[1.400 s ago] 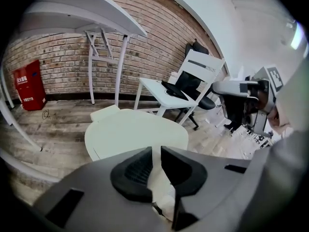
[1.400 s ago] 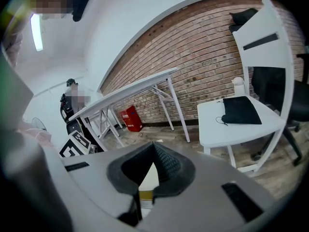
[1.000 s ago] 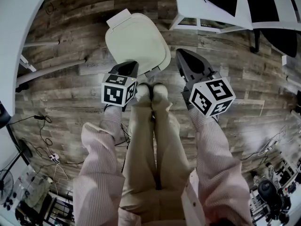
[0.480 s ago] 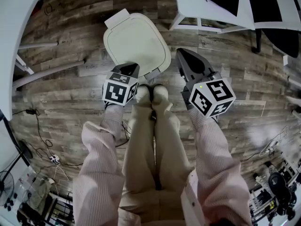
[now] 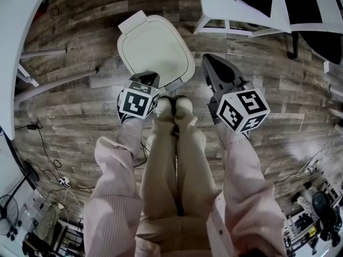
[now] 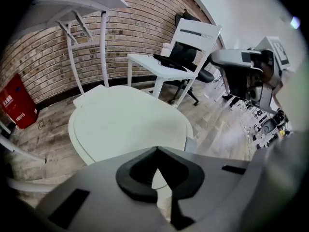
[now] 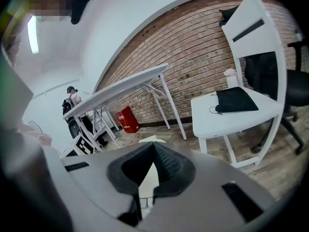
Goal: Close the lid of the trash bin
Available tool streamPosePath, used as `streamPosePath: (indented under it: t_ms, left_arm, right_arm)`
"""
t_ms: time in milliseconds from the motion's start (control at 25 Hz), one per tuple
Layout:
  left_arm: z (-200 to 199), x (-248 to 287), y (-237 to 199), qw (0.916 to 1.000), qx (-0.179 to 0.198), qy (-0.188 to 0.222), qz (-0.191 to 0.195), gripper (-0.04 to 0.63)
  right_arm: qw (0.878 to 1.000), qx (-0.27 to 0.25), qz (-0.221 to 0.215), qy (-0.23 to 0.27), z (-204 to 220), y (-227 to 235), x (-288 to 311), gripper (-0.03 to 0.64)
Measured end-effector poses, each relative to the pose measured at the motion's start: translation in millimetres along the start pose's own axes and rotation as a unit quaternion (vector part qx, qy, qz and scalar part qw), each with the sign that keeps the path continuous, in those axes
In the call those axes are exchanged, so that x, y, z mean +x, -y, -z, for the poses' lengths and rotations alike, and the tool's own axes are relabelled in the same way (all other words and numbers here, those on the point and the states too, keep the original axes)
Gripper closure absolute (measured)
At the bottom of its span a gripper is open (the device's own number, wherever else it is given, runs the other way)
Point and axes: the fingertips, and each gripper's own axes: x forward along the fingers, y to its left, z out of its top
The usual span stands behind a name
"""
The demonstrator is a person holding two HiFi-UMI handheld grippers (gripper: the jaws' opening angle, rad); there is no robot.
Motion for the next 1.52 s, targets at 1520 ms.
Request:
streamPosePath:
  t_ms: [1520]
  left_arm:
    - [-127,-201,54,0.9690,-0.042,0.243,-0.012,0.603]
  right_arm:
    - [1.000,-0.007,-0.005,-0.012,-106,-75,-75,0.614]
